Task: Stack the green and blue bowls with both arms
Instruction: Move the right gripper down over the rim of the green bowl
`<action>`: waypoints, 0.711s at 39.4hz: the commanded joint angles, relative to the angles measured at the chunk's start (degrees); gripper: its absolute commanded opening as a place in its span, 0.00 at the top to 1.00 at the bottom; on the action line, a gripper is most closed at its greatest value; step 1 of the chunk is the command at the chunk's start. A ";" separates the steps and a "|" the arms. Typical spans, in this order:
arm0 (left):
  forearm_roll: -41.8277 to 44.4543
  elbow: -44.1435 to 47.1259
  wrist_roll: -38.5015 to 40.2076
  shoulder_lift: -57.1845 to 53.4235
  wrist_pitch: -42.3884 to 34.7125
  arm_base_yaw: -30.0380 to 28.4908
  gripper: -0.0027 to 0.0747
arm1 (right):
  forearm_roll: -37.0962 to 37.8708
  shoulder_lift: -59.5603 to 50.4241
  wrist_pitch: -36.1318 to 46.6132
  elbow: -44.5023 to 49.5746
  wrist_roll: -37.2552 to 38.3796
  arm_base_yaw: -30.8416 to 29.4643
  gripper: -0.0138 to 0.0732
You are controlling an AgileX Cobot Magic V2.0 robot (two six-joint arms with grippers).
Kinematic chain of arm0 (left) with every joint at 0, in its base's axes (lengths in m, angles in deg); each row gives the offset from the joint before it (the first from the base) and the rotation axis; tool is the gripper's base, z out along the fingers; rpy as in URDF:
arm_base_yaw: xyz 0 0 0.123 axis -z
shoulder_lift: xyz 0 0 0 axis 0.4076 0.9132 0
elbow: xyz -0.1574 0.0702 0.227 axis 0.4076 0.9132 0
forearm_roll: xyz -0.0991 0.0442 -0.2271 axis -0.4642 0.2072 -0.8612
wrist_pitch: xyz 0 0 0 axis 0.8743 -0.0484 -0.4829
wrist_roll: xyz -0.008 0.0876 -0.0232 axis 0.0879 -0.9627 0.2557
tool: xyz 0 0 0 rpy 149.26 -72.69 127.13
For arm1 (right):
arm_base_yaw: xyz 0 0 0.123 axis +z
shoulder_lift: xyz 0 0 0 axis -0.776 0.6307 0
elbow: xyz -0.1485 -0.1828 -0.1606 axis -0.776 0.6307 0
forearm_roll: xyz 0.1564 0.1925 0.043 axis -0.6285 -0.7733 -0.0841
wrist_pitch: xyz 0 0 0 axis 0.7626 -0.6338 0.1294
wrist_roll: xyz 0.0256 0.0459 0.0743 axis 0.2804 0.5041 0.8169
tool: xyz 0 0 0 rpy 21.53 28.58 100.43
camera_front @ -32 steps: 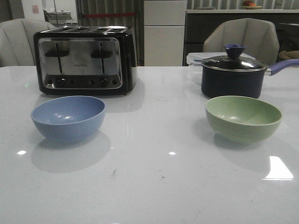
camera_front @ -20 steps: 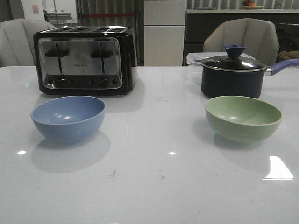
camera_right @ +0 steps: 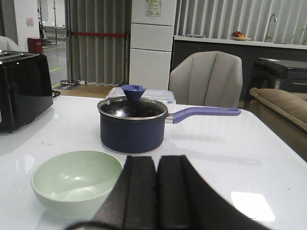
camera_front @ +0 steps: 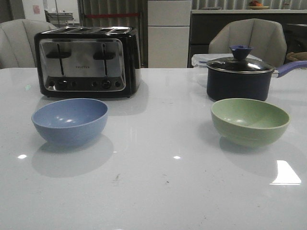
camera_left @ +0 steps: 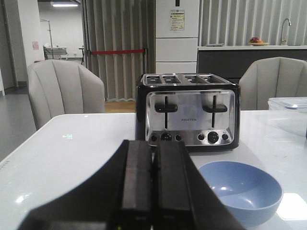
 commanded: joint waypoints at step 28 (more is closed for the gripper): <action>-0.17 -42.19 0.53 18.25 27.62 -0.04 0.85 | 0.45 23.89 -27.81 -40.51 0.04 -0.20 0.78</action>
